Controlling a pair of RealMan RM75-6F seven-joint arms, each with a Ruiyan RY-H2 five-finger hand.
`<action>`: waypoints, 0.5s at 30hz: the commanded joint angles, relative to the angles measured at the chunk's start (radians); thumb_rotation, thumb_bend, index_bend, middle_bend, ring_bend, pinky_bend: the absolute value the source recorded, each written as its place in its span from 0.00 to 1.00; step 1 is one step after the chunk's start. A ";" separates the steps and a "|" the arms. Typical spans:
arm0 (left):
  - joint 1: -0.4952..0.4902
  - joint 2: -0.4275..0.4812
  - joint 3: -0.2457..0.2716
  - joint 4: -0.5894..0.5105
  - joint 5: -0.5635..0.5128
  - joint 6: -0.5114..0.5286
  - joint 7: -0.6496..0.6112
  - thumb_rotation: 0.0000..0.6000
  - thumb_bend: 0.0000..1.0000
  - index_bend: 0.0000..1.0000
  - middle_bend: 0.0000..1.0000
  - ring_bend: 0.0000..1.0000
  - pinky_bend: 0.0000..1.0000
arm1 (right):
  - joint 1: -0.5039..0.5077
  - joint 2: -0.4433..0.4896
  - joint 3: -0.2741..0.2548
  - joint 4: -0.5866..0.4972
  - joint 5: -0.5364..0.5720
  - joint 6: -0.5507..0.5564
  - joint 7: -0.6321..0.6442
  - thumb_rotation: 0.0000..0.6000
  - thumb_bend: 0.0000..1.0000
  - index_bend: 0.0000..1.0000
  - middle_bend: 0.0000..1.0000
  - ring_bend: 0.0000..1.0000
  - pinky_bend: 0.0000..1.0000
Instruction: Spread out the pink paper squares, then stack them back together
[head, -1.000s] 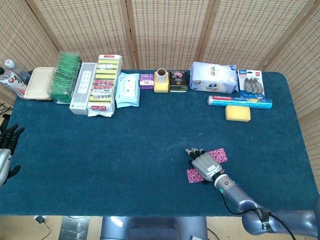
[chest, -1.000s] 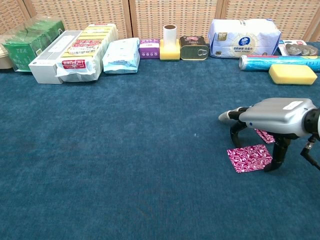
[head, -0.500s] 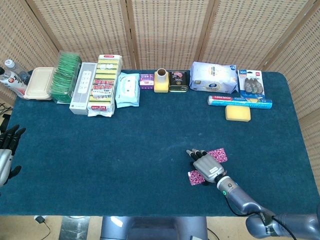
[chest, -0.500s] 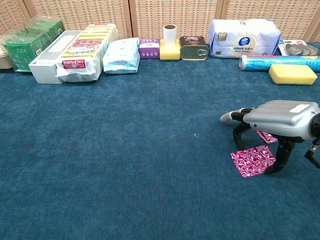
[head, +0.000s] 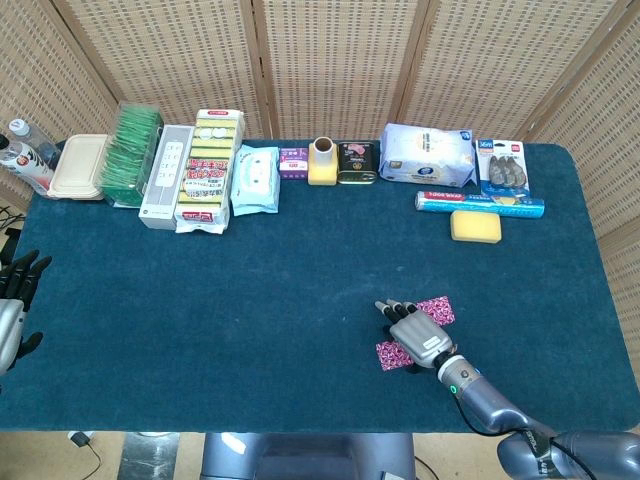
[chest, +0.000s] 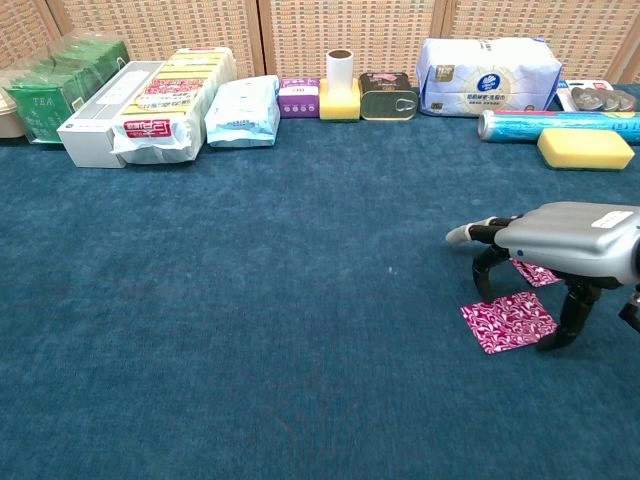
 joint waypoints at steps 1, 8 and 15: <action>0.000 0.000 0.000 0.001 0.000 0.000 0.000 1.00 0.09 0.00 0.00 0.00 0.08 | -0.004 0.000 0.000 0.002 -0.004 -0.001 0.002 1.00 0.20 0.40 0.03 0.05 0.15; 0.000 0.000 0.000 0.000 0.000 0.000 -0.001 1.00 0.09 0.00 0.00 0.00 0.08 | -0.012 -0.001 0.006 0.006 -0.013 -0.001 0.009 1.00 0.20 0.40 0.03 0.05 0.15; 0.000 0.000 0.000 -0.001 0.001 0.000 0.001 1.00 0.08 0.00 0.00 0.00 0.08 | -0.018 -0.001 0.011 0.009 -0.022 -0.006 0.011 1.00 0.20 0.38 0.03 0.05 0.15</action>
